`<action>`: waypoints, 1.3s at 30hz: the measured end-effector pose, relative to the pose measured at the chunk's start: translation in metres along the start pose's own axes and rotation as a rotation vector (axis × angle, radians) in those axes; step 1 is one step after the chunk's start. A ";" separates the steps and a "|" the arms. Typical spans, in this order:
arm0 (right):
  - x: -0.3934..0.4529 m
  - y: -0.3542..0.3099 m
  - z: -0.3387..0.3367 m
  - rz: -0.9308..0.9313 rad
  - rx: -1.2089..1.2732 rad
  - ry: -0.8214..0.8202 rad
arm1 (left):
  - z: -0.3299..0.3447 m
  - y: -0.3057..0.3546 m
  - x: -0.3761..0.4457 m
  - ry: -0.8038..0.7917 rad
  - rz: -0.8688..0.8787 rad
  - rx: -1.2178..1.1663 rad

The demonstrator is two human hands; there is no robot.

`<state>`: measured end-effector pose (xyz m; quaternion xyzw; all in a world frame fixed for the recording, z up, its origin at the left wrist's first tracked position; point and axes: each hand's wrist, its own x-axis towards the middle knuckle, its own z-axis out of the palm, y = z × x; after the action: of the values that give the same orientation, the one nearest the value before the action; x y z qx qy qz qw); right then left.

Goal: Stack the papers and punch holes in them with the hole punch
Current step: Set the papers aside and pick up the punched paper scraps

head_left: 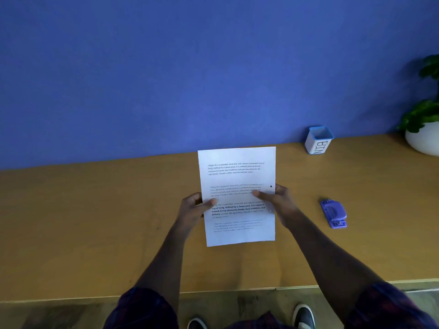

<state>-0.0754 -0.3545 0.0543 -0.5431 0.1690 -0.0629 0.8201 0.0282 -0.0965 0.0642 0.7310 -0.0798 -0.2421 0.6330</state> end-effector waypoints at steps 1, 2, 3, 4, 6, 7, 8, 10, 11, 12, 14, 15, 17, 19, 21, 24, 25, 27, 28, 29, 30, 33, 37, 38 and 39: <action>-0.001 -0.001 0.005 -0.017 0.011 -0.005 | 0.000 0.005 -0.002 -0.039 0.014 -0.028; -0.001 -0.003 0.010 -0.031 0.013 -0.007 | 0.000 0.008 -0.004 -0.068 0.026 -0.044; -0.002 -0.004 0.014 -0.043 0.011 -0.011 | 0.000 0.012 -0.004 -0.084 0.035 -0.042; -0.002 -0.005 0.017 -0.055 0.006 -0.020 | 0.001 0.015 -0.004 -0.088 0.037 -0.035; -0.003 -0.007 0.021 -0.085 -0.009 -0.048 | 0.001 0.021 -0.001 -0.058 0.019 -0.017; -0.004 -0.009 0.023 -0.104 -0.012 -0.061 | 0.000 0.023 0.000 -0.039 0.013 -0.014; -0.004 -0.010 0.023 -0.123 -0.012 -0.074 | -0.001 0.025 0.001 -0.028 0.015 -0.015; -0.006 -0.011 0.023 -0.157 -0.020 -0.105 | -0.004 0.027 0.001 -0.032 0.036 -0.019; -0.007 -0.011 0.022 -0.167 -0.036 -0.116 | -0.005 0.026 0.000 -0.038 0.041 -0.019; -0.008 -0.010 0.020 -0.169 -0.058 -0.121 | -0.006 0.025 -0.002 -0.040 0.037 -0.013; -0.011 -0.006 0.017 -0.144 -0.109 -0.103 | -0.006 0.017 -0.004 -0.029 -0.004 0.017; -0.013 -0.004 0.016 -0.124 -0.145 -0.089 | -0.005 0.013 -0.005 -0.023 -0.028 0.032; -0.015 -0.003 0.016 -0.092 -0.207 -0.082 | -0.003 0.007 -0.010 -0.022 -0.047 0.036; -0.014 -0.006 0.017 -0.090 -0.222 -0.091 | -0.004 0.006 -0.012 -0.005 -0.024 0.008; -0.012 -0.011 0.019 -0.108 -0.201 -0.114 | -0.005 0.009 -0.011 -0.004 -0.007 0.004; -0.015 -0.011 0.019 -0.111 -0.230 -0.105 | -0.004 0.008 -0.010 0.000 -0.029 0.042; -0.017 -0.009 0.019 -0.101 -0.269 -0.086 | -0.003 0.006 -0.011 0.014 -0.052 0.055; -0.022 -0.003 0.019 -0.087 -0.313 -0.058 | -0.002 0.001 -0.015 0.032 -0.084 0.054; -0.024 -0.002 0.019 -0.098 -0.314 -0.053 | -0.001 -0.001 -0.016 0.037 -0.076 0.037; -0.025 -0.002 0.020 -0.125 -0.318 -0.043 | -0.002 -0.002 -0.017 0.045 -0.057 0.014; -0.025 -0.004 0.022 -0.158 -0.323 -0.029 | -0.002 -0.002 -0.017 0.053 -0.031 -0.008; -0.028 -0.002 0.024 -0.205 -0.347 0.001 | -0.004 -0.007 -0.019 0.044 0.010 -0.020; -0.035 0.005 0.025 -0.187 -0.273 0.026 | -0.004 -0.019 -0.024 0.090 -0.022 0.019; -0.035 0.002 0.026 -0.205 -0.258 0.039 | -0.005 -0.020 -0.023 0.096 0.002 0.016; -0.034 0.000 0.027 -0.225 -0.265 0.037 | -0.006 -0.020 -0.022 0.090 0.026 0.024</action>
<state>-0.0981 -0.3210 0.0707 -0.6609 0.1289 -0.1416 0.7257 0.0086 -0.0780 0.0510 0.7475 -0.0635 -0.1998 0.6303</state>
